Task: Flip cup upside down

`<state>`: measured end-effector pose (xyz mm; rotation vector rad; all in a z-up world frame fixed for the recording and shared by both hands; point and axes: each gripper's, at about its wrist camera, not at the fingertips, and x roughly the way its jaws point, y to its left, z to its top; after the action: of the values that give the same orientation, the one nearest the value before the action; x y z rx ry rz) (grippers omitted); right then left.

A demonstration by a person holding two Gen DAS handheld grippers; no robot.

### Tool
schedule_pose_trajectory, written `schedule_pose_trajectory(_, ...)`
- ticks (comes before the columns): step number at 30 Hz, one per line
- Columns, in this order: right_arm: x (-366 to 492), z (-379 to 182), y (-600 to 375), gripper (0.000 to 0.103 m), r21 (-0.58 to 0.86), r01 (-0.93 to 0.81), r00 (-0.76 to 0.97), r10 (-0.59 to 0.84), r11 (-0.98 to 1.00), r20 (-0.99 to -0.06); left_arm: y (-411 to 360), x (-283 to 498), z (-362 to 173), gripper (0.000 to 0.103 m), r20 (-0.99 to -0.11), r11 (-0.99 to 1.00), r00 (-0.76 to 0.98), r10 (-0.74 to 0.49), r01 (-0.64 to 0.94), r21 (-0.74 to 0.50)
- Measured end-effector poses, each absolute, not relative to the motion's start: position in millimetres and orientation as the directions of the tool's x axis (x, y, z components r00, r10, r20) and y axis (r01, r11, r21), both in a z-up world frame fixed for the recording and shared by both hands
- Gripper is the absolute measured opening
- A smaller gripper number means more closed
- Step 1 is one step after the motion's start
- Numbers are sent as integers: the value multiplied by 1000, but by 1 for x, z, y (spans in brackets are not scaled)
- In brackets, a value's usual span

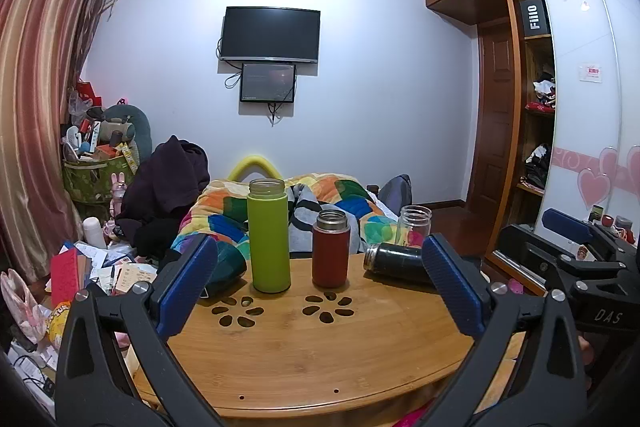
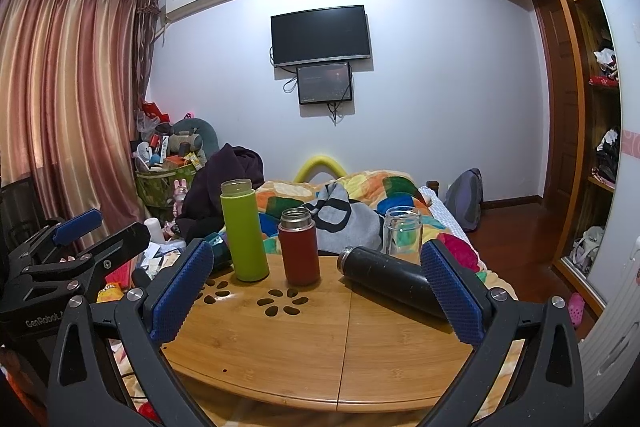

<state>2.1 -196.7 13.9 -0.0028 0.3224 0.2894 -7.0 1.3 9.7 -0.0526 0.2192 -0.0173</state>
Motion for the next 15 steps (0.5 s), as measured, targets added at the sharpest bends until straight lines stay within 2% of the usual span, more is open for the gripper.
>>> schedule_pose_trajectory(15,3,14,-199,103,52,-279,908,281,959,-310,2,-8,9,103,-216,999,976,-22,11,-53)
